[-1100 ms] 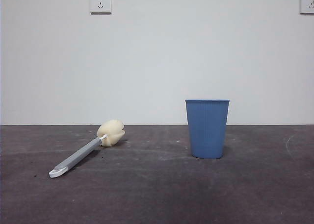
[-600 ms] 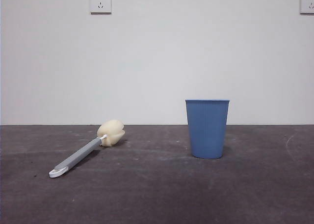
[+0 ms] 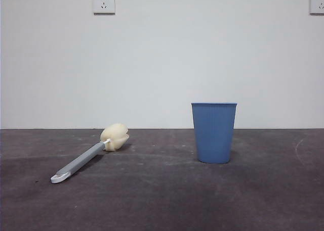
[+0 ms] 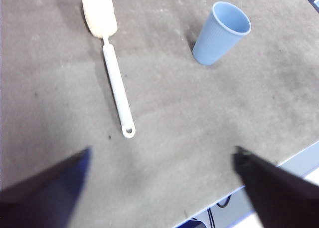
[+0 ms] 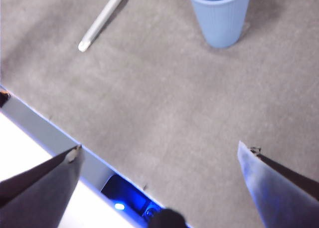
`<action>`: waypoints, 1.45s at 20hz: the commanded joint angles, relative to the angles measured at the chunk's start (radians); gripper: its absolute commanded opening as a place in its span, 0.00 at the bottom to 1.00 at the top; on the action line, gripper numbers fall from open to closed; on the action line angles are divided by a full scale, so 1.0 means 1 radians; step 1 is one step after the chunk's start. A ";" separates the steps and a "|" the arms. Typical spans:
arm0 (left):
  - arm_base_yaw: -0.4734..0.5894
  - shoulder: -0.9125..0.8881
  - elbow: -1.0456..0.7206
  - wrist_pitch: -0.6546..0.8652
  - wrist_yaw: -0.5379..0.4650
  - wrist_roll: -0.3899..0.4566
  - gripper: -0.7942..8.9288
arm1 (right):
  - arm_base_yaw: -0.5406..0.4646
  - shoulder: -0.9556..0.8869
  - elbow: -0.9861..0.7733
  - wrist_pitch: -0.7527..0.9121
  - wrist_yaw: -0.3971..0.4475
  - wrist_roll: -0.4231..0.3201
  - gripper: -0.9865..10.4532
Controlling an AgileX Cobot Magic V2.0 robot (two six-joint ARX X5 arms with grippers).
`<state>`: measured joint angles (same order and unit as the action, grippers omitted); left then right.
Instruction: Pick up the cup brush,pick up the cup,insert the brush into the cup,clean the cup,put the cup brush back,put the cup back to the fixed position on the table
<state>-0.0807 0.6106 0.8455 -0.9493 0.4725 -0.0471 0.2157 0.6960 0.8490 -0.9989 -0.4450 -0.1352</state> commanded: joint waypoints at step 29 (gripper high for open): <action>-0.425 1.057 0.170 0.440 -0.578 -0.242 0.55 | 0.002 0.031 0.003 0.049 0.000 0.057 0.58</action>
<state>-0.5026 1.6550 1.0157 -0.5156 -0.1024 -0.2707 0.2157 0.7273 0.8490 -0.9543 -0.4442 -0.0860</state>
